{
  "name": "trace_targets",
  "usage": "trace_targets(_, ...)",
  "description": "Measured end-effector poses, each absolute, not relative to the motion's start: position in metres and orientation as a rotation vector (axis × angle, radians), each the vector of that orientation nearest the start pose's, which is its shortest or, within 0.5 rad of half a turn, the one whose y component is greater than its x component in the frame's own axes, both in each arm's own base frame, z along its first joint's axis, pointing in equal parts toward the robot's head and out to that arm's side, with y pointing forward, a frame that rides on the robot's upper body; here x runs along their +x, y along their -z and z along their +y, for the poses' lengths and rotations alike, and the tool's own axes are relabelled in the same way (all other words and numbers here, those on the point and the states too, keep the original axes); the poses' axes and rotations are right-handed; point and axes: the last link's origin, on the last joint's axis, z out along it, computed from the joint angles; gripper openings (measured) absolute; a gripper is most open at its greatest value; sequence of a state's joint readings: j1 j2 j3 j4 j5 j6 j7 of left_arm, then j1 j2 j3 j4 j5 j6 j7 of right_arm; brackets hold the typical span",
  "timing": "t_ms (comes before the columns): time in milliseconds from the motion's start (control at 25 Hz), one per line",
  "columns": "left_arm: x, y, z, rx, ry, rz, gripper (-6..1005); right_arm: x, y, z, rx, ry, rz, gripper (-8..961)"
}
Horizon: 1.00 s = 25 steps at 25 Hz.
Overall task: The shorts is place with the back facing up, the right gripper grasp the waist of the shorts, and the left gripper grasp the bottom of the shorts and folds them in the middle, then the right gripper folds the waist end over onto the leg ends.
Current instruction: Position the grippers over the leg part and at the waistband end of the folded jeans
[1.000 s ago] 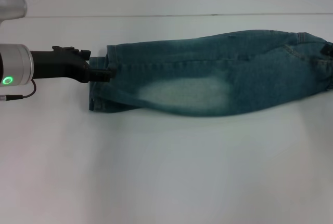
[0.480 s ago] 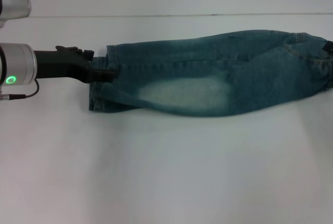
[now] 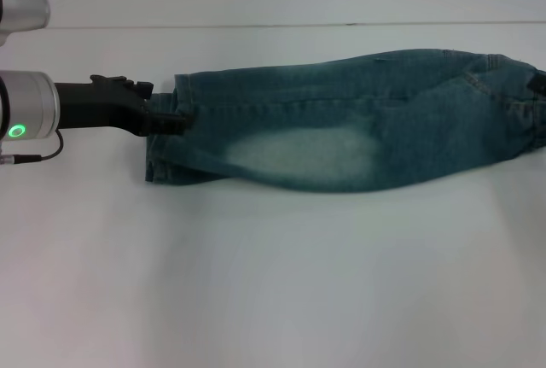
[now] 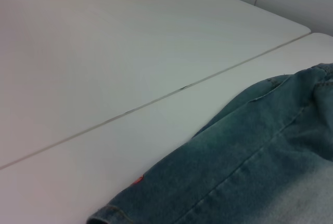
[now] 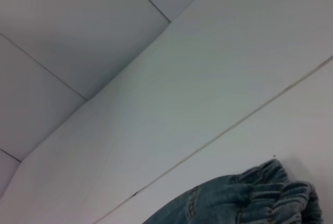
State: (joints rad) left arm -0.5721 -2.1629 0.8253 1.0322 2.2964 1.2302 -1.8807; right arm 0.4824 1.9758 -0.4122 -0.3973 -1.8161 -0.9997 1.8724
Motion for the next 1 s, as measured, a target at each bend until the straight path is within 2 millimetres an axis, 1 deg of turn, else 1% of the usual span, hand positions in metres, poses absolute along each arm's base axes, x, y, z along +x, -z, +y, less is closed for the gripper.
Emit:
trace_targets(40,-0.239,-0.017,0.389,-2.470,0.238,-0.795,918,0.380,-0.058,0.357,-1.597,-0.881,1.572,852)
trace_targets(400,-0.238,-0.017,0.389,-2.471,0.238,-0.792,918,0.389,-0.060,0.348,-1.553,-0.879,1.589,851)
trace_targets(720,-0.237,-0.015,0.388,-2.485,0.232,-0.787,919,0.390,-0.058,0.346,-1.555,-0.874,1.595,851)
trace_targets(1000,-0.236,-0.015,0.388,-2.487,0.232,-0.788,918,0.396,-0.058,0.344,-1.527,-0.853,1.604,851)
